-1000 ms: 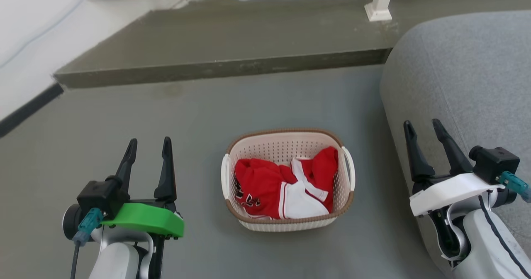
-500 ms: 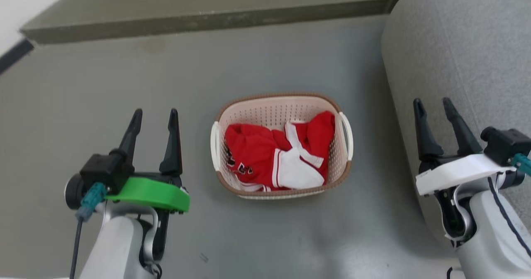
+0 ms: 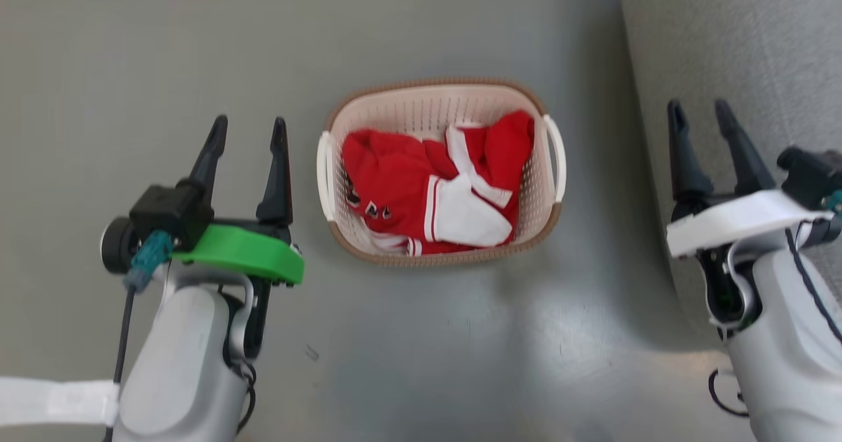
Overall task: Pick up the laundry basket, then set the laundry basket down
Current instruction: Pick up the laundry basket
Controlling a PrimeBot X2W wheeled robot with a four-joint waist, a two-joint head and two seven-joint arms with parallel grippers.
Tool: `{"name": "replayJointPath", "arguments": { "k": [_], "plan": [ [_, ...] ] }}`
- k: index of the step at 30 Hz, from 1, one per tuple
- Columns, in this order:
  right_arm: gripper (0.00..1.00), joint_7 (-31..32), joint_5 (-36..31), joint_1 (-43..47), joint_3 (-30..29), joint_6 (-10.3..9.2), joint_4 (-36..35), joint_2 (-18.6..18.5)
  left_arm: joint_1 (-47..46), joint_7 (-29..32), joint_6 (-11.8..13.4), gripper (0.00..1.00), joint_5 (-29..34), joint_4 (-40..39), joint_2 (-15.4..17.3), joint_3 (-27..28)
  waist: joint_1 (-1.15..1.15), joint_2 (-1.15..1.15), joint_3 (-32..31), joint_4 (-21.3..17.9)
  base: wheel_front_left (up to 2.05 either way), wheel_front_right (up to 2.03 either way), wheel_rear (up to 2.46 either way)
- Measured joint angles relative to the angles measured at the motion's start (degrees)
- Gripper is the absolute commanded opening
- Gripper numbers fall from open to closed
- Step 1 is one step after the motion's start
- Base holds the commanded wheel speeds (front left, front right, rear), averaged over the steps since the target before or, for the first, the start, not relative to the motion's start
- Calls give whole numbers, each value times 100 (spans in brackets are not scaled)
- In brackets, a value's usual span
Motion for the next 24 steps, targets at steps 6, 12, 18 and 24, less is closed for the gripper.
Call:
{"name": "replayJointPath", "arguments": {
  "k": [6,12,18,24],
  "plan": [
    [100,-35,68,-415,-48,7,320,26,-369,0,-56,100,-56,359,-12,-31,0,0,440,-20,0,0,0],
    [100,-35,133,-865,-43,9,661,79,-792,12,-109,100,-104,787,-18,-102,0,0,881,-49,0,0,0],
    [100,44,156,-1351,-40,9,1069,52,-1447,87,-159,100,-234,1202,-41,-176,0,0,1395,-63,0,0,0],
    [100,234,156,-1761,19,49,1467,37,-1984,188,-232,100,-370,1533,-53,-335,1,0,1836,-43,0,0,0]
  ]
}}
